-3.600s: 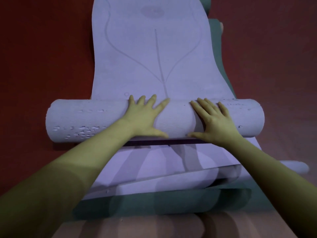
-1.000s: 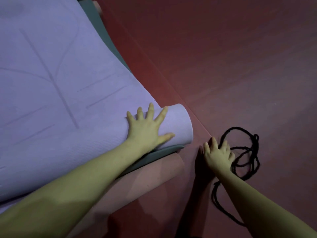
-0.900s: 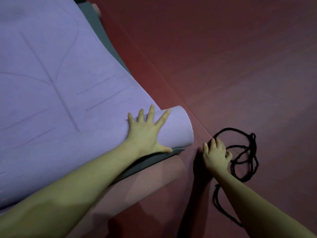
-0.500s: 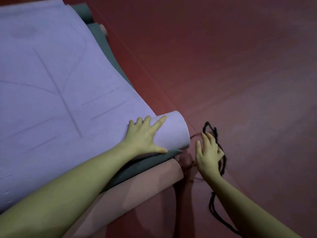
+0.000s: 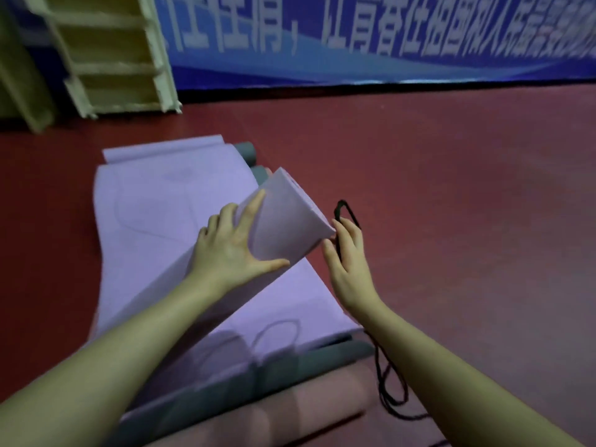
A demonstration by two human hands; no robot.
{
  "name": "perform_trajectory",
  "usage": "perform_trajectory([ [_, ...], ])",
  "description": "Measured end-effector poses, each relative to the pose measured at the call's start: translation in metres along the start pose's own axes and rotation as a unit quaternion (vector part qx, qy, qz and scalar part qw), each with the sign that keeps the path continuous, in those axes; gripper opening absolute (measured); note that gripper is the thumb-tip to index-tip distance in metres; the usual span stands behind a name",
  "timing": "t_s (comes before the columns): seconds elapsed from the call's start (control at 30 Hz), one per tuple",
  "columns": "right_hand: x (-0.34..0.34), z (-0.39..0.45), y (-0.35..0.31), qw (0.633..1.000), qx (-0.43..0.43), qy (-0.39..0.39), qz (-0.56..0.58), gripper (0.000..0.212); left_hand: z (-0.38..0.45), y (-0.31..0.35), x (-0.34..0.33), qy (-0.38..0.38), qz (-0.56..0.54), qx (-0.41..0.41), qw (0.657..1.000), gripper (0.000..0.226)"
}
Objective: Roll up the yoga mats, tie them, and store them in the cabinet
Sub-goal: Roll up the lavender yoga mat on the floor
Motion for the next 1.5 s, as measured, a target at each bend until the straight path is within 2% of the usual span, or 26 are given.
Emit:
perform_trajectory([
  [0.23,-0.079,0.02,-0.13,0.983,0.128,-0.064,0.117,0.057,-0.036,-0.077,0.104,0.065,-0.079,0.127,0.987,0.125],
  [0.37,-0.131,0.034,-0.182,0.967,0.168,-0.105,0.162,0.059,-0.046,-0.129,0.144,0.101,-0.091,0.168,0.976,0.127],
  [0.5,-0.19,0.05,-0.22,0.947,0.218,-0.128,0.198,0.057,-0.052,-0.183,0.167,0.141,-0.104,0.21,0.962,0.13],
  [0.63,-0.236,0.068,-0.241,0.936,0.228,-0.148,0.225,0.055,-0.047,-0.22,0.172,0.169,-0.1,0.244,0.95,0.128],
  [0.8,-0.264,0.084,-0.253,0.937,0.262,-0.156,0.172,0.051,-0.039,-0.245,0.178,0.154,-0.08,0.266,0.948,0.129],
  [1.0,-0.272,0.071,-0.263,0.93,0.304,-0.147,0.146,0.044,-0.06,-0.25,0.193,0.16,-0.078,0.257,0.95,0.134],
  [1.27,-0.241,0.027,-0.284,0.915,0.33,-0.194,0.13,0.047,-0.103,-0.239,0.242,0.164,-0.038,0.21,0.963,0.107],
  [1.33,-0.239,0.016,-0.291,0.914,0.333,-0.198,0.12,0.046,-0.111,-0.24,0.252,0.201,-0.027,0.175,0.964,0.096],
  [1.43,-0.238,-0.004,-0.297,0.913,0.345,-0.187,0.109,0.044,-0.122,-0.238,0.263,0.28,0.053,0.099,0.953,0.071],
  [1.5,-0.239,-0.017,-0.299,0.911,0.361,-0.178,0.093,0.043,-0.132,-0.238,0.265,0.317,0.085,0.096,0.94,0.055],
])
Point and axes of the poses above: each hand's wrist, its own z-axis towards the middle knuckle, its own x-axis out of the back of the hand, y = z × x, the point moved 2 cm from there along z, towards the middle knuckle, and after that the axes turned 10 degrees about z, right-handed, at the moved point
